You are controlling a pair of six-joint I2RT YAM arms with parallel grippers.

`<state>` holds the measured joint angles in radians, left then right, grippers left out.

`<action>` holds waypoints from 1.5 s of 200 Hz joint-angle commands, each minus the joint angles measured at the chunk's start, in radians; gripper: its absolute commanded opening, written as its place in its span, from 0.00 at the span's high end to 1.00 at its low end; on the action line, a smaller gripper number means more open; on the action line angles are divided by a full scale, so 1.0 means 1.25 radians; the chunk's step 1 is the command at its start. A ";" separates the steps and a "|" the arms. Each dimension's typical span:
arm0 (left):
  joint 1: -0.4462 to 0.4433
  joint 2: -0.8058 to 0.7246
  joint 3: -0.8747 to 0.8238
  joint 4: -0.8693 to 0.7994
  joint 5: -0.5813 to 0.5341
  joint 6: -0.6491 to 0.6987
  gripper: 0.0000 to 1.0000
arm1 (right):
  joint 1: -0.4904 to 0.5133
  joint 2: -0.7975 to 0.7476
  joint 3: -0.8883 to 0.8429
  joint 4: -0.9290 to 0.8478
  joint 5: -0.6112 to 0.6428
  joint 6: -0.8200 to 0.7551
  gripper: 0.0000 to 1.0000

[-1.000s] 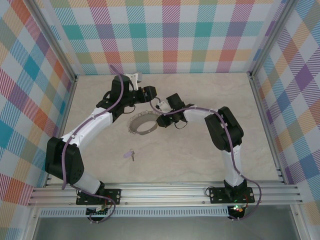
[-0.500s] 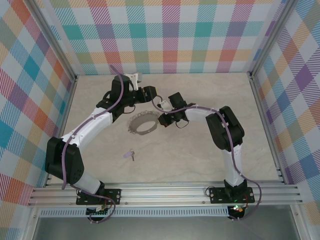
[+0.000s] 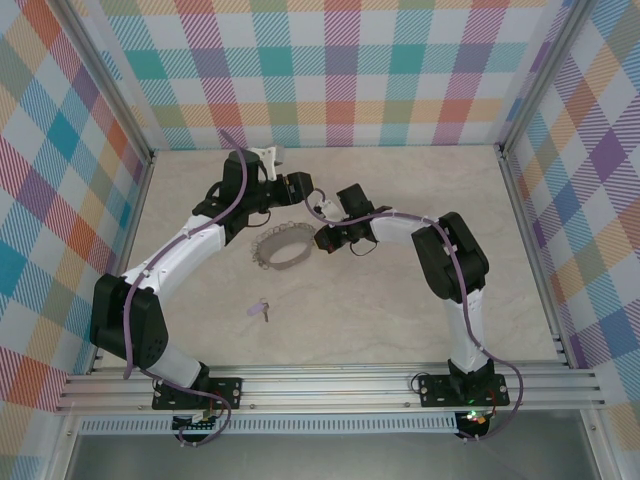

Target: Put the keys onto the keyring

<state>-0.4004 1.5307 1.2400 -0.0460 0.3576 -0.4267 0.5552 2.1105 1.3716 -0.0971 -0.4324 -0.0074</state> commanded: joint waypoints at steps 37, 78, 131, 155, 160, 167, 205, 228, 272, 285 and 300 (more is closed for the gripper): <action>0.012 -0.006 0.020 0.000 0.006 0.015 0.40 | -0.032 -0.110 -0.065 0.113 -0.078 0.054 1.00; 0.025 -0.028 0.026 -0.019 0.005 0.025 0.41 | -0.036 -0.203 -0.091 0.137 -0.084 0.060 1.00; 0.051 -0.057 0.027 -0.046 0.033 0.051 0.41 | -0.047 -0.323 -0.132 0.161 -0.077 0.061 1.00; 0.062 -0.064 0.031 -0.050 0.083 0.072 0.42 | -0.061 -0.379 -0.145 0.158 -0.092 0.067 1.00; 0.064 -0.065 0.031 -0.050 0.096 0.077 0.42 | -0.065 -0.391 -0.148 0.158 -0.098 0.069 1.00; 0.065 -0.067 0.032 -0.047 0.119 0.083 0.43 | -0.068 -0.407 -0.154 0.158 -0.107 0.071 1.00; 0.065 -0.066 0.042 -0.028 0.250 0.103 0.48 | -0.093 -0.491 -0.185 0.168 -0.153 0.099 1.00; 0.062 -0.063 0.037 0.009 0.325 0.087 0.51 | -0.110 -0.538 -0.210 0.198 -0.178 0.135 1.00; 0.012 -0.051 0.057 0.031 0.384 0.096 0.57 | -0.132 -0.592 -0.228 0.213 -0.221 0.187 1.00; -0.007 -0.041 0.072 0.020 0.393 0.108 0.59 | -0.138 -0.601 -0.231 0.212 -0.234 0.199 1.00; -0.026 -0.026 0.088 0.013 0.399 0.116 0.60 | -0.146 -0.607 -0.232 0.211 -0.254 0.209 1.00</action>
<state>-0.3935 1.4811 1.2892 -0.0498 0.7921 -0.3187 0.3874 1.3903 1.0904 0.1123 -0.6724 0.2104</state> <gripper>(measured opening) 0.406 0.049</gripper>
